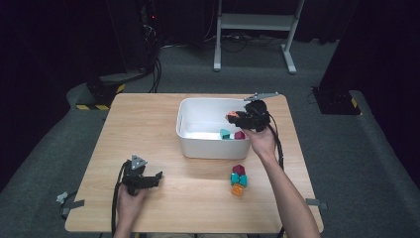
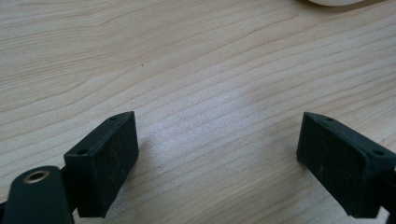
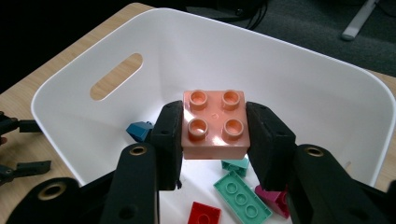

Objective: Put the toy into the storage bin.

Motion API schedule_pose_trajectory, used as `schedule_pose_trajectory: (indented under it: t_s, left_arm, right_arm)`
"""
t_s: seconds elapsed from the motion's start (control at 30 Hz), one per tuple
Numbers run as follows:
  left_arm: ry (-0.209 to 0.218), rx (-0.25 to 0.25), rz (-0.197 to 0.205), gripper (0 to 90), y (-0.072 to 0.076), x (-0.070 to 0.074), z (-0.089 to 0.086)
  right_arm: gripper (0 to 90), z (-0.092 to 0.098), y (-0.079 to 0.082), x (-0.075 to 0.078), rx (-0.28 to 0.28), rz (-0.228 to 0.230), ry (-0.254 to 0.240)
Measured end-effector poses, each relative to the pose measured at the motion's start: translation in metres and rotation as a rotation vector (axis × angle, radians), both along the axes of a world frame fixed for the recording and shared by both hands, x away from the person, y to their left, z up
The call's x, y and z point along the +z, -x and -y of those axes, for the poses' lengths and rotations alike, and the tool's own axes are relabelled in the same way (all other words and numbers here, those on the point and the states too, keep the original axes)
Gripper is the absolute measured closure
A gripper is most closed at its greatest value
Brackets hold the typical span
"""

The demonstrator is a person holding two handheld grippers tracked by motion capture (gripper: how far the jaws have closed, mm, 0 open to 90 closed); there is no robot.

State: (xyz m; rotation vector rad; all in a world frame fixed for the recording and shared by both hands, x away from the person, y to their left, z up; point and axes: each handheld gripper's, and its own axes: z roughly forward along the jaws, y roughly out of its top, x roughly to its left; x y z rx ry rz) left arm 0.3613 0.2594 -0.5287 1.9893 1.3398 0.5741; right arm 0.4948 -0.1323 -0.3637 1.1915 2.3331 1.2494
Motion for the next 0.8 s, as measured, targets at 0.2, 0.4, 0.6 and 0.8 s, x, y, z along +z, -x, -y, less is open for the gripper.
schedule_pose_trajectory:
  t_s: [0.2, 0.4, 0.6, 0.8]
  left_arm:
    - [0.0, 0.0, 0.0, 13.1, 0.0, 0.0, 0.0]
    - [0.0, 0.0, 0.0, 13.1, 0.0, 0.0, 0.0]
    - [0.001, 0.0, 0.0, 13.1, 0.0, 0.0, 0.0]
    - [0.0, 0.0, 0.0, 13.1, 0.0, 0.0, 0.0]
  right_arm:
    - [56.9, -0.007, -0.007, -0.005, 0.003, -0.009, 0.037]
    - [44.9, -0.008, -0.004, -0.005, -0.016, 0.011, 0.05]
    - [43.8, 0.0, 0.009, 0.001, 0.002, 0.039, 0.037]
    - [43.5, 0.015, 0.026, 0.008, 0.008, 0.076, -0.003]
